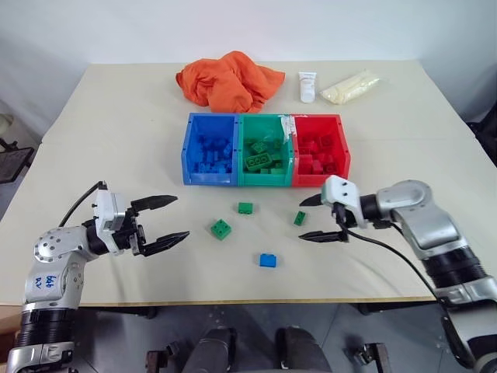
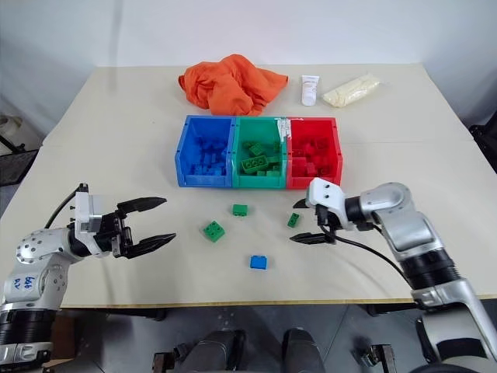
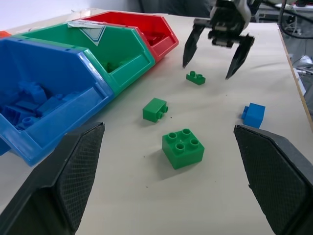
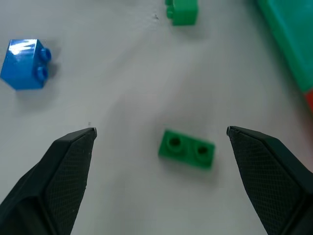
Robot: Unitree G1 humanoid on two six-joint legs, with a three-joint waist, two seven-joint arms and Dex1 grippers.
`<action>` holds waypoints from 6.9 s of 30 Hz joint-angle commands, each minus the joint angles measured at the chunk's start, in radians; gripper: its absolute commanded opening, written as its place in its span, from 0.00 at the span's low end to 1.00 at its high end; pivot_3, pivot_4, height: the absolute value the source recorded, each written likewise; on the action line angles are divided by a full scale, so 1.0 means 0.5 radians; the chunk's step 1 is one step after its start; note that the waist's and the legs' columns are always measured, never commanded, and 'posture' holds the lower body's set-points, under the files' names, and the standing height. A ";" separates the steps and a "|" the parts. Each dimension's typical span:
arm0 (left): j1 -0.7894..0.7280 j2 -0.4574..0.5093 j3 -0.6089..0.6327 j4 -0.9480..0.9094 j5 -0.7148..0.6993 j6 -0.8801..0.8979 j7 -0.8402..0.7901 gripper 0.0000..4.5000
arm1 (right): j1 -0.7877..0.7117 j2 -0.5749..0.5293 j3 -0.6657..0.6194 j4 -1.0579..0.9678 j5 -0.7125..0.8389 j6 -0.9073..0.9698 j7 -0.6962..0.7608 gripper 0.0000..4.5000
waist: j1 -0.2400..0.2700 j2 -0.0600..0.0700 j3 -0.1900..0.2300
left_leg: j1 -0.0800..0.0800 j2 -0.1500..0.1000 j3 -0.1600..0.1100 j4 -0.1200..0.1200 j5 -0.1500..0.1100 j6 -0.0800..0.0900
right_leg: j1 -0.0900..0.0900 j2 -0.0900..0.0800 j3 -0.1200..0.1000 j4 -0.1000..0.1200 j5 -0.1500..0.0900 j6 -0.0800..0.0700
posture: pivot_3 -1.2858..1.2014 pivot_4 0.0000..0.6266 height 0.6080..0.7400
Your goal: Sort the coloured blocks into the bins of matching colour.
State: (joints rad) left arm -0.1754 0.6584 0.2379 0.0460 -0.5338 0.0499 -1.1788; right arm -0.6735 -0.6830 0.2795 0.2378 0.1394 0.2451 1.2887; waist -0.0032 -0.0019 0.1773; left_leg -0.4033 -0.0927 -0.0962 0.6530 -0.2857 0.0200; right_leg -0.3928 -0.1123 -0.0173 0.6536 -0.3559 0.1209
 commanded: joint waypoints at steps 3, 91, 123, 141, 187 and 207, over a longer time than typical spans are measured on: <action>0.103 -0.014 0.078 -0.173 -0.065 0.015 0.076 1.00 | -0.095 0.057 0.030 0.216 -0.093 -0.142 0.030 0.95 | -0.001 0.000 0.000 | 0.000 0.000 0.000 0.000 0.000 0.000 | 0.000 0.000 0.000 0.000 0.000 0.000 | 0.52 0.24 1.00; -0.046 -0.033 0.026 -0.011 -0.068 -0.011 -0.147 1.00 | 0.328 -0.171 0.070 -0.768 0.077 0.260 0.020 1.00 | 0.001 0.000 0.000 | 0.000 0.001 0.000 0.001 0.002 -0.002 | 0.000 0.001 0.000 0.001 0.000 0.000 | 0.52 0.24 1.00; 0.017 -0.024 0.046 -0.076 -0.088 -0.019 -0.044 1.00 | -0.376 0.511 0.010 -0.180 0.028 0.114 -0.312 0.20 | -0.014 -0.001 -0.001 | 0.001 0.000 -0.006 0.000 0.002 -0.004 | -0.002 0.002 -0.002 0.007 0.000 0.000 | 0.52 0.24 1.00; 0.001 -0.063 0.032 -0.079 -0.069 -0.050 -0.011 1.00 | -1.441 1.262 -0.177 1.708 -0.278 -0.716 -1.120 0.36 | -0.140 -0.001 -0.001 | 0.001 0.001 -0.010 -0.009 0.004 -0.006 | -0.007 0.003 -0.004 0.019 0.000 0.000 | 0.52 0.24 1.00; 1.048 0.150 0.742 -0.560 -0.100 0.003 0.122 1.00 | 0.145 -0.219 -0.574 -0.123 0.370 -0.142 0.171 0.63 | -0.019 0.000 -0.001 | 0.002 0.000 -0.005 -0.006 0.000 0.000 | 0.003 0.001 0.006 -0.014 0.000 0.000 | 0.52 0.24 1.00; -0.225 0.069 -0.537 -0.284 0.399 0.420 0.347 1.00 | 0.468 -0.194 -0.726 -0.613 0.451 0.022 -0.238 0.63 | 0.000 -0.001 -0.001 | 0.002 -0.001 -0.004 -0.003 0.000 -0.002 | -0.003 0.004 0.004 0.005 0.000 0.000 | 0.52 0.24 1.00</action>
State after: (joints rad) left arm -0.2706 0.6937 -0.0132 -0.1108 -0.3534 0.2729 -0.9884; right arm -0.4464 -0.7705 -0.0497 -0.0162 0.3413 0.2492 1.1884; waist -0.0032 -0.0022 0.1770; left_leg -0.4025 -0.0930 -0.0986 0.6522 -0.2856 0.0192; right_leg -0.3940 -0.1102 -0.0154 0.6564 -0.3558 0.1209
